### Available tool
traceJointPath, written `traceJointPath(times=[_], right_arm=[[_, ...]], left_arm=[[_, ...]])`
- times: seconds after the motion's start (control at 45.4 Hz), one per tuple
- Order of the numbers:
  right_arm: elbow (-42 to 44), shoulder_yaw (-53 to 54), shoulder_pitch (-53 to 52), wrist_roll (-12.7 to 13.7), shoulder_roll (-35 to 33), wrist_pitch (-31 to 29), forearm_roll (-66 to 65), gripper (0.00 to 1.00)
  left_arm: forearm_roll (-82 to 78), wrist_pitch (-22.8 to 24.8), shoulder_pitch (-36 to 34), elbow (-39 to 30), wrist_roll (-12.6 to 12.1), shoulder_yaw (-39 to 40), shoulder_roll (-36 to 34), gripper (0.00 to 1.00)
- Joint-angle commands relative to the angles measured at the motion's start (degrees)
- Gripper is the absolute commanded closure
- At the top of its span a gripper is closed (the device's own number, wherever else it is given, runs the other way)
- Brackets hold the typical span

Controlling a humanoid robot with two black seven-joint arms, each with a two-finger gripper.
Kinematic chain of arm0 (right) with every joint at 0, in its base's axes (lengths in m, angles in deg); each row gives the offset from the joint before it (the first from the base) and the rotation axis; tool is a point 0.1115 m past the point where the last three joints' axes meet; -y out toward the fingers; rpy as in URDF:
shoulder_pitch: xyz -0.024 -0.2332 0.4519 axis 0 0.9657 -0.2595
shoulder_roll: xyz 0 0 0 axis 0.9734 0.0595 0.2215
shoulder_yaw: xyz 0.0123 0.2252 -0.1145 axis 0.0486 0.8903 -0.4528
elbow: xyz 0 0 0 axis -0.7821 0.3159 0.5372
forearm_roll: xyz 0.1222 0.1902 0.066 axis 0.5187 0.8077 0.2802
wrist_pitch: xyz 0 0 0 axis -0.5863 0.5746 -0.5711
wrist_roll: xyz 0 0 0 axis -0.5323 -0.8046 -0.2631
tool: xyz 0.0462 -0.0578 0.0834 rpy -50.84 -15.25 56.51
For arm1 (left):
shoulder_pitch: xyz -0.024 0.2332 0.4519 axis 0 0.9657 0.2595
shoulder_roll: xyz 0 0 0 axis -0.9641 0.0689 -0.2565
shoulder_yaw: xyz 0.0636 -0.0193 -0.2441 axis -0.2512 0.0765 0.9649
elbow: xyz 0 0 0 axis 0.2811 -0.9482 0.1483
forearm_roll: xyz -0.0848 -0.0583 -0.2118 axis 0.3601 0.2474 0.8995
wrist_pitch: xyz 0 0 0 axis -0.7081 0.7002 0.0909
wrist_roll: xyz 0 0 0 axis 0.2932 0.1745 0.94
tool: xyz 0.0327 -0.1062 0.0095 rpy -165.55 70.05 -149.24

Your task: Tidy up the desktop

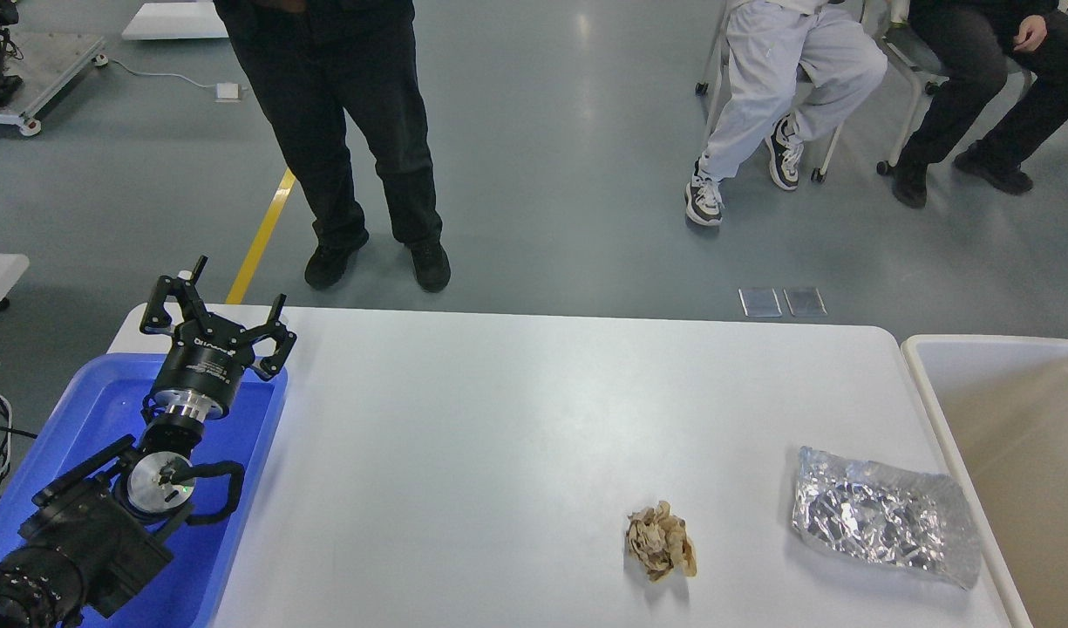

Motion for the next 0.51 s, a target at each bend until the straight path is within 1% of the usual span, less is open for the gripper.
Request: traceJointPath(times=[0.0,0.11,0.198,0.485], right_arm=[[2.00,14.76,6.44,8.91,6.54,11.62,5.24,1.00],[2.00,17.23,7.50,9.52,9.44,15.41,5.24,1.00],[2.00,18.11,8.64,9.61,11.37,16.99,5.24,1.00],[1.91,18.46,11.89,9.35,14.19,17.35,5.32,1.00]], left_arm=[[0.05,0.00,-0.03,0.00,0.01,-0.08,0.00,0.00],[-0.03,0.00,0.06,0.00,0.01,0.01,0.00,0.00],[0.05,0.00,0.06,0.00,0.01,0.01,0.00,0.00],[-0.03,0.00,-0.03,0.00,0.01,0.01,0.00,0.00]])
